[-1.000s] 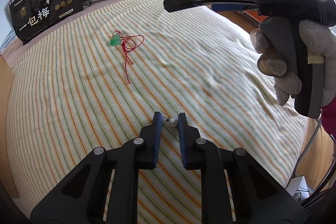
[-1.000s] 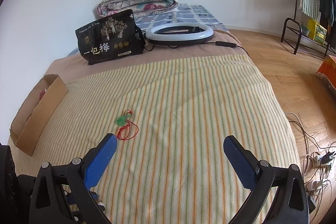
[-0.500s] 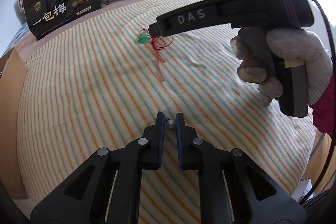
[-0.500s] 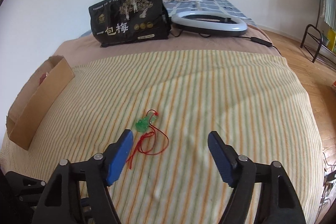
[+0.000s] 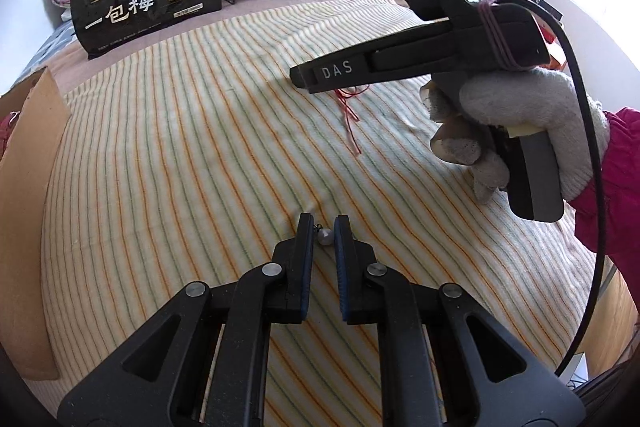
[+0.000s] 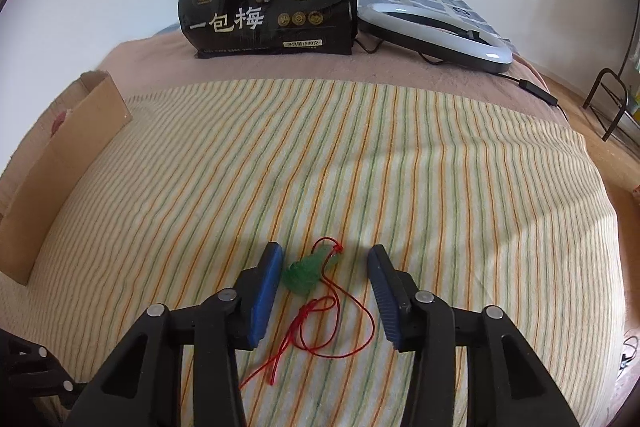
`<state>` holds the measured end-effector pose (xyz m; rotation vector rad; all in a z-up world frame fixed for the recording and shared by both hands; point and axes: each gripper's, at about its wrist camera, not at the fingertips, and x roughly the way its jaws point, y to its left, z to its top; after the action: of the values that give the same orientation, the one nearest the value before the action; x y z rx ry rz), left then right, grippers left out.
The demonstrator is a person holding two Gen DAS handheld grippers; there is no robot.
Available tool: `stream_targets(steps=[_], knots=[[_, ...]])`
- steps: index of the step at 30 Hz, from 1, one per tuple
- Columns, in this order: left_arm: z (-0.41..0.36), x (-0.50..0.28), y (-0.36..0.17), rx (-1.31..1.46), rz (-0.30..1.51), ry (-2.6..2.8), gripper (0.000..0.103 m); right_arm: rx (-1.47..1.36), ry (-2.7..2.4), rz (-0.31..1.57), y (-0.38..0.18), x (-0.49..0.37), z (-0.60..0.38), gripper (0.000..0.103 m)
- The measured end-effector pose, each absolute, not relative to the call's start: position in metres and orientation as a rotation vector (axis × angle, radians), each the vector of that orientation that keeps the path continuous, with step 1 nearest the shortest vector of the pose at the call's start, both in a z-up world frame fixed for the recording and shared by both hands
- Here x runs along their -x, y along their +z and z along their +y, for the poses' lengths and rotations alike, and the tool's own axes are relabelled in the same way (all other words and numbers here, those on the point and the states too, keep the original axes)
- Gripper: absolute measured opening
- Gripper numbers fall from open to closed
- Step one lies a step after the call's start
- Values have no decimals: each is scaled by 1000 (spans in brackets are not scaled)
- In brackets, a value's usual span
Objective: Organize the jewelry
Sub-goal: 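Grasp the green jade pendant by its cord with the right tool, then carry the earring and green pendant with both tools over the box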
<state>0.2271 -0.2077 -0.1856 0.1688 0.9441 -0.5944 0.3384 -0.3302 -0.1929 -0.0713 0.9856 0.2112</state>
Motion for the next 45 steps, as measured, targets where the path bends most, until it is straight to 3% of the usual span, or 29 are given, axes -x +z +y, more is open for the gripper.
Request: stream_targets(steps=[4,6,9,17,45], knots=[[-202,-230,-185,-153,948,-582,10,90,219,995,-191,-339,-327,26],[-199,-230,-184,-145,949,-574,10,92,222,997,-190,-338,-327,25],[-192,-230,-180,-132,949,-562,10,69,237,998,-188,-335,-329,14],[-172,-229,-164,-80,935,-537,9,38,252,972,-172,-318,-332,14],[-90,-193,-76,-5,786,-450,9,44,328,758,-38,-237,-295,14]])
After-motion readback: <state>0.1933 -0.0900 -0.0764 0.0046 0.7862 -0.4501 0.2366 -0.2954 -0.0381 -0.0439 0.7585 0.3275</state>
